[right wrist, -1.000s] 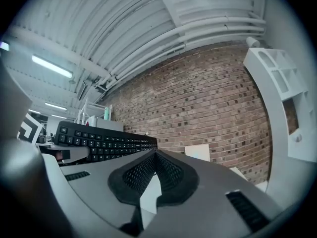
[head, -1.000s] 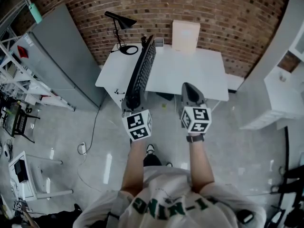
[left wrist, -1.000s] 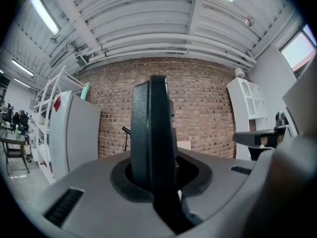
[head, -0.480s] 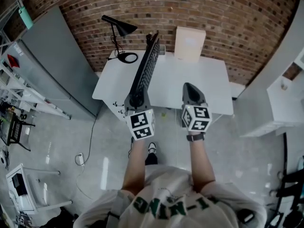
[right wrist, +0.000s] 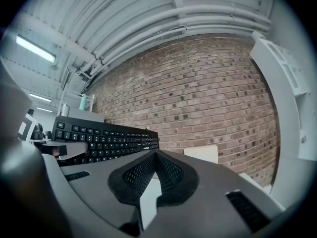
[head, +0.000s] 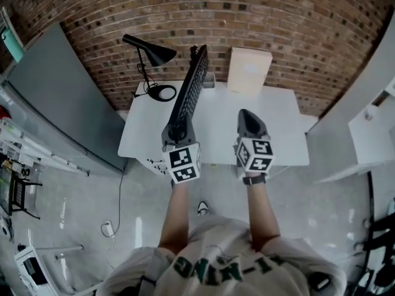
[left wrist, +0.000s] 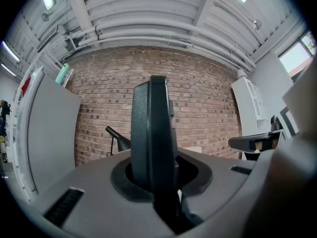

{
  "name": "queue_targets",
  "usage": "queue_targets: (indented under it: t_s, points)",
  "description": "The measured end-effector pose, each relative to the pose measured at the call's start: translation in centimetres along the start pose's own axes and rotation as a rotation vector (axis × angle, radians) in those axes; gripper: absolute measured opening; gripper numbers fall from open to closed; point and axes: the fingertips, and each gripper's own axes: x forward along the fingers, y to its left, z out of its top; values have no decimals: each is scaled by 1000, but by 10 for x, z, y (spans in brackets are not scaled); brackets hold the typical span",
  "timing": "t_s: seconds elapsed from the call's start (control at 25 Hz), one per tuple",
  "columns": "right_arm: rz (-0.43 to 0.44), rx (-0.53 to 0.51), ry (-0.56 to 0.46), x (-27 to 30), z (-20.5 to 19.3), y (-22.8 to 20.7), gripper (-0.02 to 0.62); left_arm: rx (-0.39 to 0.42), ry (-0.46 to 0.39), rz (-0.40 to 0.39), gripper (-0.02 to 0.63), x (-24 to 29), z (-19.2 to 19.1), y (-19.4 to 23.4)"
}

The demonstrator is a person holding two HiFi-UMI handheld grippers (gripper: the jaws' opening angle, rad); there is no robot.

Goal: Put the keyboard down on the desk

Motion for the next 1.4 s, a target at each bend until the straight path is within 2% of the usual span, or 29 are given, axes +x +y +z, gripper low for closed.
queue_targets:
  t_s: [0.28, 0.48, 0.64, 0.8, 1.08, 1.4]
  points:
    - [-29, -1, 43, 47, -17, 0, 2, -29, 33, -48, 78, 54, -17, 22]
    - [-35, 6, 54, 74, -17, -13, 2, -11, 77, -73, 78, 85, -28, 24]
    - [-8, 9, 44, 95, -17, -18, 2, -22, 56, -79, 78, 102, -33, 26]
    - [8, 15, 45, 111, -14, -28, 2, -56, 89, -85, 78, 113, -35, 31]
    - [31, 16, 41, 133, -9, -46, 2, -109, 81, -77, 78, 129, -32, 35]
    - [46, 18, 54, 146, -15, -58, 2, -161, 123, -163, 78, 140, -44, 34]
